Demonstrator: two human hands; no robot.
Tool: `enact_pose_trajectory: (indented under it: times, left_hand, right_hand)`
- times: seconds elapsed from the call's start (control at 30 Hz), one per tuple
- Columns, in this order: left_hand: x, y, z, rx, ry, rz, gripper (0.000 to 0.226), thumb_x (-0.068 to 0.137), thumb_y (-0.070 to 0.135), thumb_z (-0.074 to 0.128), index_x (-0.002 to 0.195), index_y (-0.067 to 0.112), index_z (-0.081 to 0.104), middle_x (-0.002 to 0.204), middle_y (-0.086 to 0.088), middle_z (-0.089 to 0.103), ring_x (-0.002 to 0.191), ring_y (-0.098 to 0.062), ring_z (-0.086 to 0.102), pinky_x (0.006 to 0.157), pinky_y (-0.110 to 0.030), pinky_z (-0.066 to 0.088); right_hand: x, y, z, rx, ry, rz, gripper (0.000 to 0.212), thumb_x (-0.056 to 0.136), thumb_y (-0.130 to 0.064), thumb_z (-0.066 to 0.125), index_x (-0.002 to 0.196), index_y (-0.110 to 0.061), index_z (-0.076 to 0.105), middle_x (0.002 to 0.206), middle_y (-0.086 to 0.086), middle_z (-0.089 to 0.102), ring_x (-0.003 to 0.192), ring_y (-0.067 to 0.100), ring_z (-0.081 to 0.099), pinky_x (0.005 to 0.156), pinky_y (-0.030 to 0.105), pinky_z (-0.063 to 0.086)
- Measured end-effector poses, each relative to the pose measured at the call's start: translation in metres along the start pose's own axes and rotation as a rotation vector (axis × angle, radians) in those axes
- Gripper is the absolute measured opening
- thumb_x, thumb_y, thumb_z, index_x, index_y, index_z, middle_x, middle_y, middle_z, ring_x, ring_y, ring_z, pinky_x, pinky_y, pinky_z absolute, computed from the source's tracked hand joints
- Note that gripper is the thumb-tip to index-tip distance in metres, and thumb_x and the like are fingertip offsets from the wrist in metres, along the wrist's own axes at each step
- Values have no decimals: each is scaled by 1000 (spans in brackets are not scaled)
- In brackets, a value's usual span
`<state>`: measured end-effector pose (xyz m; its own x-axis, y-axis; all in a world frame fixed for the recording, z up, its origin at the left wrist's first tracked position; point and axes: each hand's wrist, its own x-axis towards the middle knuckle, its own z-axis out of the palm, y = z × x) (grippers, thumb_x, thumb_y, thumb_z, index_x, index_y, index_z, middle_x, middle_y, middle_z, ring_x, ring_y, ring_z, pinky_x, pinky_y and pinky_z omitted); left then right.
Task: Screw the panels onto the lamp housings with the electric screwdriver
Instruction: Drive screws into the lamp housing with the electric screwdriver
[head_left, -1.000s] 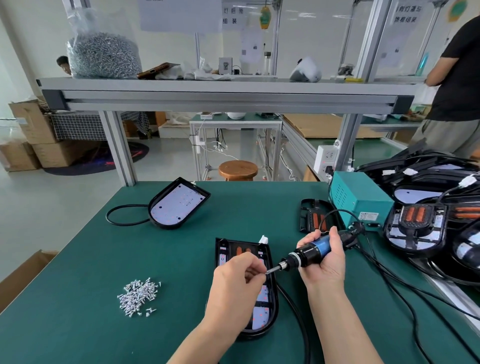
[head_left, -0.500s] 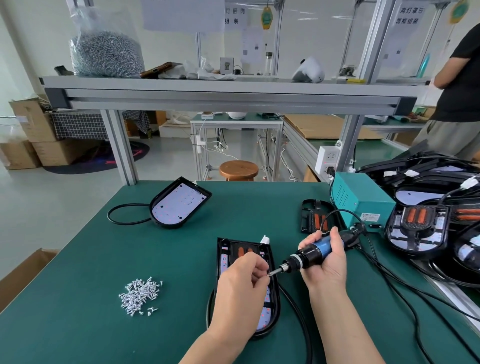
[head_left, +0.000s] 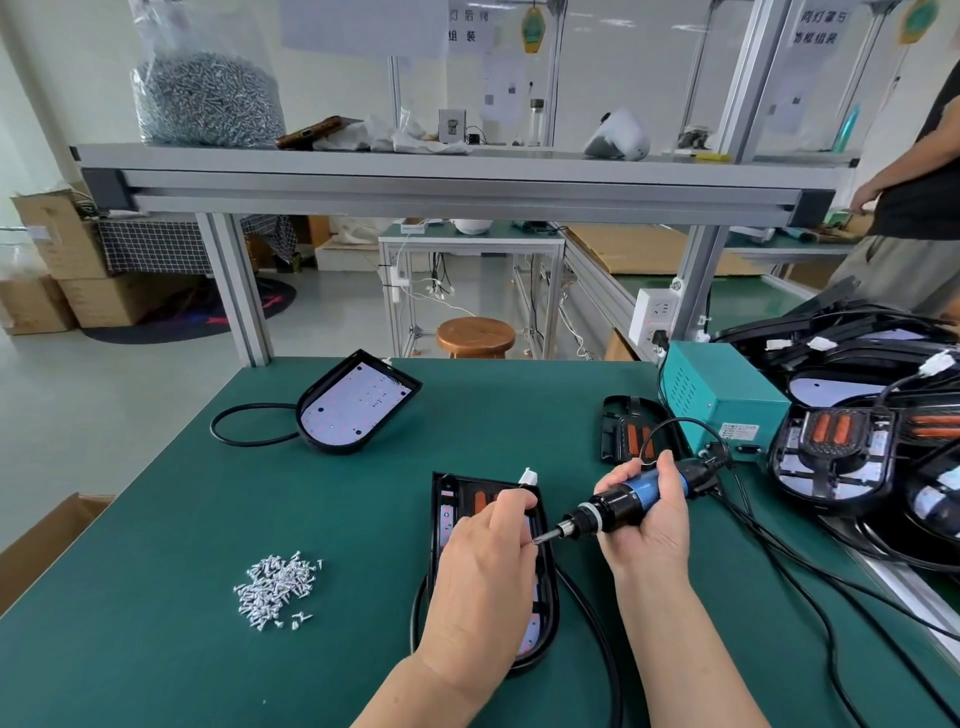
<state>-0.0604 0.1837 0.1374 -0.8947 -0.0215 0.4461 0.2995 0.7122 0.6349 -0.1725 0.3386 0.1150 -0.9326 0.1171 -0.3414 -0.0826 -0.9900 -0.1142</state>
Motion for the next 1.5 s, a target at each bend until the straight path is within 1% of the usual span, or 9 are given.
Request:
enact_pose_trajectory:
  times: [0.2, 0.37, 0.5, 0.57, 0.67, 0.77, 1.0, 1.17, 1.5]
  left_hand:
    - [0, -4, -5, -6, -9, 7, 34, 89, 22, 66, 118, 29, 49, 93, 19, 55, 91, -8, 52, 83, -23, 42]
    - [17, -28, -24, -35, 249, -259, 44, 82, 38, 73, 119, 20, 56, 107, 10, 51, 107, -13, 50, 94, -30, 42]
    - [30, -60, -36, -130, 44, -647, 57, 83, 56, 69, 124, 21, 52, 96, 7, 56, 103, -20, 55, 89, -36, 44]
    - [30, -67, -33, -210, -76, -716, 67, 73, 65, 71, 124, 25, 52, 96, 8, 57, 106, -22, 57, 97, -38, 46]
    - [31, -74, -29, -356, -155, -720, 91, 52, 70, 69, 131, 29, 51, 110, 1, 64, 118, -27, 56, 106, -45, 44]
    - [26, -78, -27, -365, -229, -676, 99, 49, 71, 73, 138, 37, 46, 118, 8, 67, 128, -28, 49, 110, -45, 40]
    - [21, -81, -22, -376, -216, -655, 97, 51, 67, 75, 139, 37, 47, 119, 13, 66, 130, -26, 46, 110, -44, 40]
    - [23, -83, -21, -350, -232, -641, 75, 47, 70, 68, 116, 49, 48, 105, 22, 64, 130, -25, 40, 111, -44, 37]
    - [22, -85, -20, -371, -233, -635, 89, 48, 71, 68, 131, 44, 51, 116, 16, 65, 134, -25, 35, 112, -46, 35]
  right_hand:
    - [-1, -1, -1, -15, 8, -2, 44, 88, -27, 78, 122, -16, 53, 85, 0, 61, 70, 9, 59, 71, 18, 51]
    - [-5, 0, 4, -40, 26, -25, 30, 87, -26, 79, 105, -16, 56, 87, 1, 60, 65, 9, 61, 61, 19, 53]
    - [-8, 2, 6, -114, -24, -18, 24, 89, -27, 76, 101, -14, 59, 82, 0, 63, 63, 9, 61, 56, 20, 53]
    - [-9, 3, 8, -211, -92, -9, 22, 92, -30, 72, 98, -13, 59, 80, -2, 61, 60, 7, 58, 54, 19, 51]
    - [-14, 4, 13, -327, -178, -26, 22, 94, -31, 68, 94, -12, 58, 74, -2, 58, 56, 7, 56, 52, 18, 49]
    - [-21, 2, 21, -437, -239, -73, 21, 96, -31, 65, 90, -12, 59, 70, -3, 57, 55, 6, 54, 50, 17, 47]
    - [-38, 8, 40, -678, -324, -231, 17, 99, -28, 62, 93, -13, 57, 68, -1, 55, 56, 9, 53, 52, 19, 46]
    - [-48, 16, 49, -790, -386, -308, 26, 94, -25, 66, 107, -9, 51, 68, 1, 56, 56, 12, 53, 53, 22, 47]
    - [-49, 16, 51, -848, -432, -332, 23, 97, -22, 65, 109, -8, 51, 68, 2, 57, 57, 14, 53, 54, 23, 48]
